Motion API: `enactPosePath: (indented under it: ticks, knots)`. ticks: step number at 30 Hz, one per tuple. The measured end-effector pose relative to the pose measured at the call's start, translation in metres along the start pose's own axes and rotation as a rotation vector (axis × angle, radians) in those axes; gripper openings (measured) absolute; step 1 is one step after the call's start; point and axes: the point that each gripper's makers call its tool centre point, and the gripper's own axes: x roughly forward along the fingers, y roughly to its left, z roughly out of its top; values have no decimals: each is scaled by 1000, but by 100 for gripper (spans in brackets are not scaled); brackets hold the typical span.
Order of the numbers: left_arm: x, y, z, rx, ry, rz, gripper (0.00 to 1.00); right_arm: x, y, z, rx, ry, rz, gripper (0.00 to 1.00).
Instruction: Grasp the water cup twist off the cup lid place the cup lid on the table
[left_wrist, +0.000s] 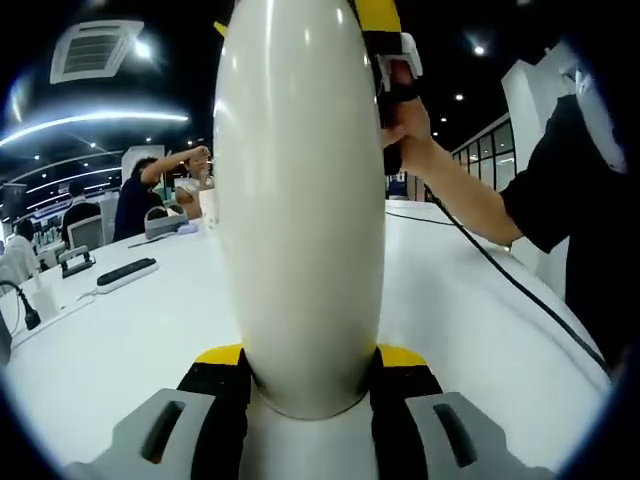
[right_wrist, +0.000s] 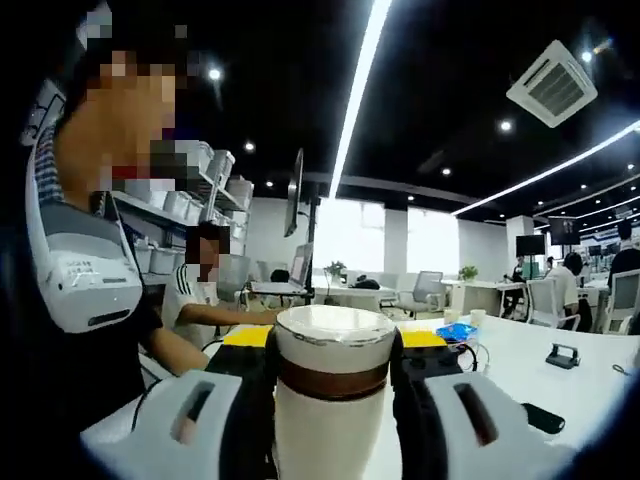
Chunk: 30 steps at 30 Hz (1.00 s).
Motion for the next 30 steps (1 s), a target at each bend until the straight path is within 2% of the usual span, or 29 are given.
enactPosePath:
  ticks: [5, 11, 19, 21, 24, 27, 30]
  knots:
    - [0, 0, 0, -1, 0, 0, 48, 2, 2, 0, 28, 5, 140, 47]
    - [0, -1, 0, -1, 0, -1, 48, 3, 5, 0, 35, 3, 219, 47]
    - [1, -2, 0, -1, 1, -1, 48, 2, 9, 0, 43, 0, 276, 47]
    - [1, -2, 0, -1, 1, -1, 48, 2, 9, 0, 47, -7, 258, 47]
    - [1, -2, 0, -1, 1, 0, 48, 0, 7, -1, 73, -14, 173, 48]
    - [1, -2, 0, -1, 1, 0, 48, -4, 4, 3, 85, -51, 81, 59]
    - [1, -2, 0, -1, 1, 0, 48, -8, 0, 13, 91, -107, -34, 61]
